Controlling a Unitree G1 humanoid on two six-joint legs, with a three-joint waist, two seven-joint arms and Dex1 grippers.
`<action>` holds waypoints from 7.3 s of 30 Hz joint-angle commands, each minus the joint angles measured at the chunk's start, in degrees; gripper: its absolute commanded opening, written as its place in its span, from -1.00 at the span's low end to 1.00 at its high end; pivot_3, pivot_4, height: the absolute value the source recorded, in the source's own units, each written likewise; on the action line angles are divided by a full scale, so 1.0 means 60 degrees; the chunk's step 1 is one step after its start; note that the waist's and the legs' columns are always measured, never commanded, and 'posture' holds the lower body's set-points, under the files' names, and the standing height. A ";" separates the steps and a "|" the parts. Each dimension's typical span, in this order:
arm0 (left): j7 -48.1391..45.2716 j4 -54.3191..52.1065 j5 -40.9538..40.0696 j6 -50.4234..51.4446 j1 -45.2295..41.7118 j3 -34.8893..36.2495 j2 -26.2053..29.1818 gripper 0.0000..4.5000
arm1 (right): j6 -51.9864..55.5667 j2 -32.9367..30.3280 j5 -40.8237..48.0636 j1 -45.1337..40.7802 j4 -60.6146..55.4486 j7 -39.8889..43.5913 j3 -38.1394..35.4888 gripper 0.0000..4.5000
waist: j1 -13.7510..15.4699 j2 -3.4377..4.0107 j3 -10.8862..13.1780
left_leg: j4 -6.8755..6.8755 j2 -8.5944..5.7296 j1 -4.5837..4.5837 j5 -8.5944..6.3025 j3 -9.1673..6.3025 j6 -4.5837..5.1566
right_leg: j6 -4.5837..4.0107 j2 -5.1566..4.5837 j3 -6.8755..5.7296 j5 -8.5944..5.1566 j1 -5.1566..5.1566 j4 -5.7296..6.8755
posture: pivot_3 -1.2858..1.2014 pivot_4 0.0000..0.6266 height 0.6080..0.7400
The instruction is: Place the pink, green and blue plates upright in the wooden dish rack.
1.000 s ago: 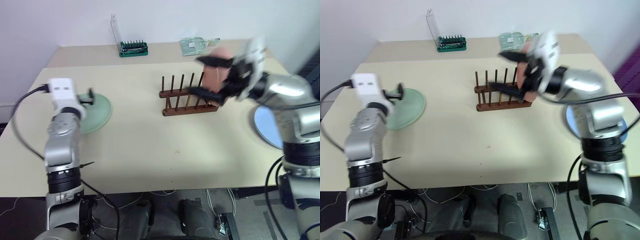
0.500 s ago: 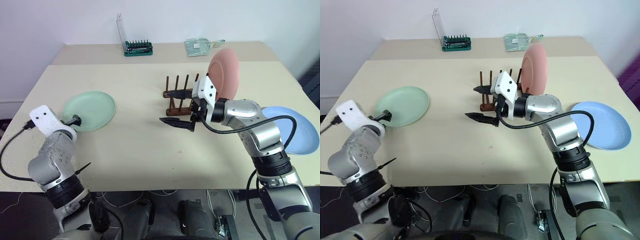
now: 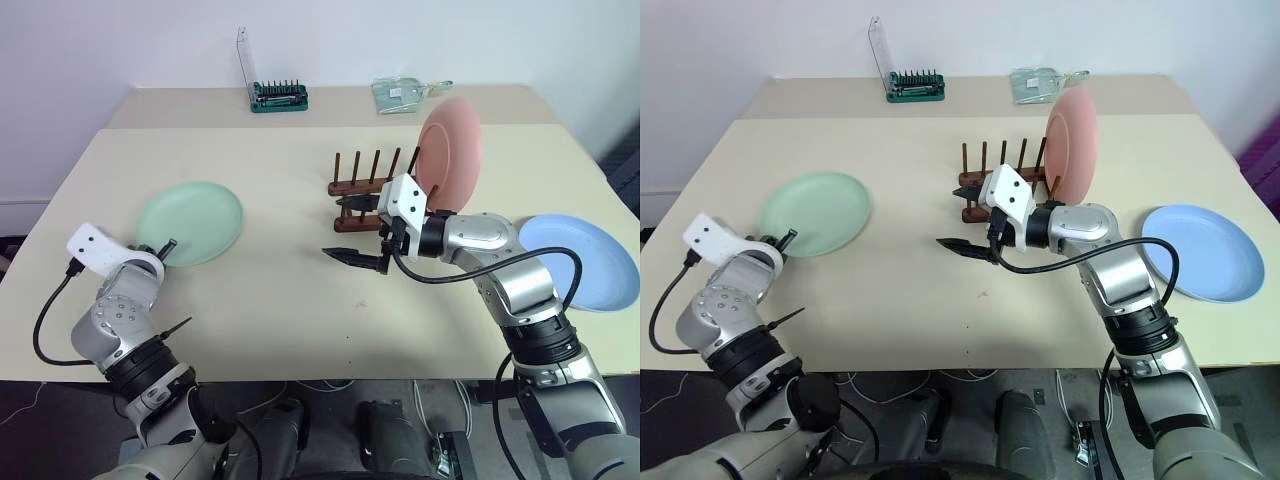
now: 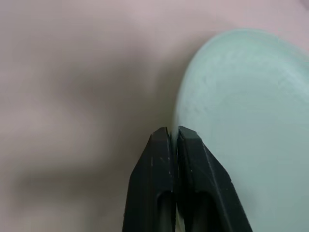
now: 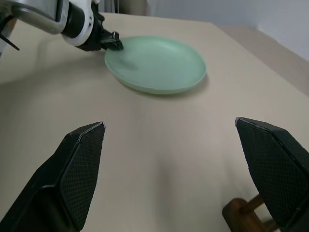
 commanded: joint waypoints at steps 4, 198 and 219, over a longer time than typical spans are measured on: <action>-0.1481 -0.1791 0.0283 -0.1810 -0.0541 -0.3066 0.0614 -1.00 | -0.1997 0.0330 -0.1564 -0.1143 0.0930 -0.0382 0.0451 0.99 | -0.0032 -0.0010 0.0007 | 0.0001 0.0001 0.0000 0.0002 0.0009 -0.0002 | -0.0008 0.0001 0.0004 0.0006 -0.0004 0.0001 | 0.03 -0.52 1.00; -0.7855 -0.1578 0.1105 -0.5441 0.3635 -0.6701 0.4007 0.30 | 0.0389 -0.1136 0.2778 -0.1135 -0.0811 -0.1235 -0.1625 0.26 | -0.0236 0.0112 0.0038 | -0.0070 0.0157 0.0007 0.0000 0.0168 0.0008 | -0.0094 0.0069 0.0062 0.0060 -0.0072 -0.0033 | 0.03 -0.52 1.00; -0.8225 -0.2172 0.0974 -0.5544 0.6330 -0.6002 0.4633 0.30 | -0.1337 -0.2067 0.0096 0.1661 0.2846 -0.0228 -0.1990 0.26 | -0.0204 0.0107 0.0042 | -0.0060 0.0194 0.0021 -0.0012 0.0188 0.0001 | -0.0133 0.0066 0.0048 0.0044 -0.0036 -0.0083 | 0.03 -0.52 1.00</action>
